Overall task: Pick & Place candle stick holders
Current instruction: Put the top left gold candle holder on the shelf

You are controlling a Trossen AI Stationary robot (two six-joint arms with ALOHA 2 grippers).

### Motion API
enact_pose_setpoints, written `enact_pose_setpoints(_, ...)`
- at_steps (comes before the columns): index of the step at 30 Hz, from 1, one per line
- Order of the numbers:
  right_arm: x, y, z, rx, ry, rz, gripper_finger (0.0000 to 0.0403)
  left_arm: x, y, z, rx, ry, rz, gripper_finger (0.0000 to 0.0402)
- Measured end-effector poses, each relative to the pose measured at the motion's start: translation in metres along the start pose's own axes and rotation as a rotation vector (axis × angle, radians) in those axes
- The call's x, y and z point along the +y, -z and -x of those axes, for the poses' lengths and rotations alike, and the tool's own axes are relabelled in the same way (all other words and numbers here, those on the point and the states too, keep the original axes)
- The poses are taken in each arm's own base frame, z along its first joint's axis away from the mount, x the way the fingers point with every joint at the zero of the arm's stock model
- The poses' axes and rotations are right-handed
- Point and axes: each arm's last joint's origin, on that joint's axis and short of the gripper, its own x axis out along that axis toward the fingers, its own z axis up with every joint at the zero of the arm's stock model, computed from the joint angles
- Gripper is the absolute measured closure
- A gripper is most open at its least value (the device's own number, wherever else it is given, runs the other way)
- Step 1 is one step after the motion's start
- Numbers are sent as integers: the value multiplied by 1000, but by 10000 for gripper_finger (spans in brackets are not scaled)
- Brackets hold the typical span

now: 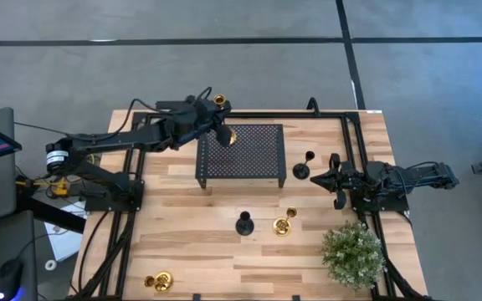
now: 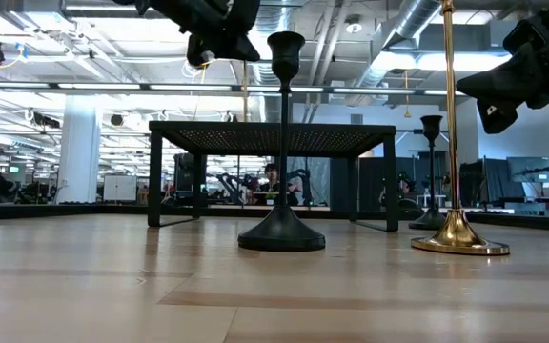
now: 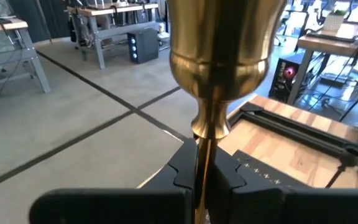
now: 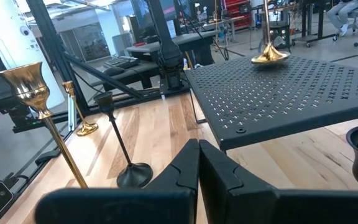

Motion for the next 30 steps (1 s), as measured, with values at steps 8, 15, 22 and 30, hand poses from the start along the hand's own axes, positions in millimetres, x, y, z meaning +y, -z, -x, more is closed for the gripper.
enact_pose_setpoints(8, 0, 0, 0, 0, 0, 0, 403, -1, 8, -13, 9, -21, -5, 391)
enact_pose_setpoints(15, 0, 0, 0, 0, 0, 0, 403, 0, 7, -12, 4, -20, -3, 383)
enact_pose_setpoints(22, 0, 0, 0, 0, 0, 0, 403, -2, 7, -12, 8, -14, -4, 382)
enact_pose_setpoints(30, 0, 0, 0, 1, -4, 0, 403, -2, 7, -12, 6, -14, -3, 355)
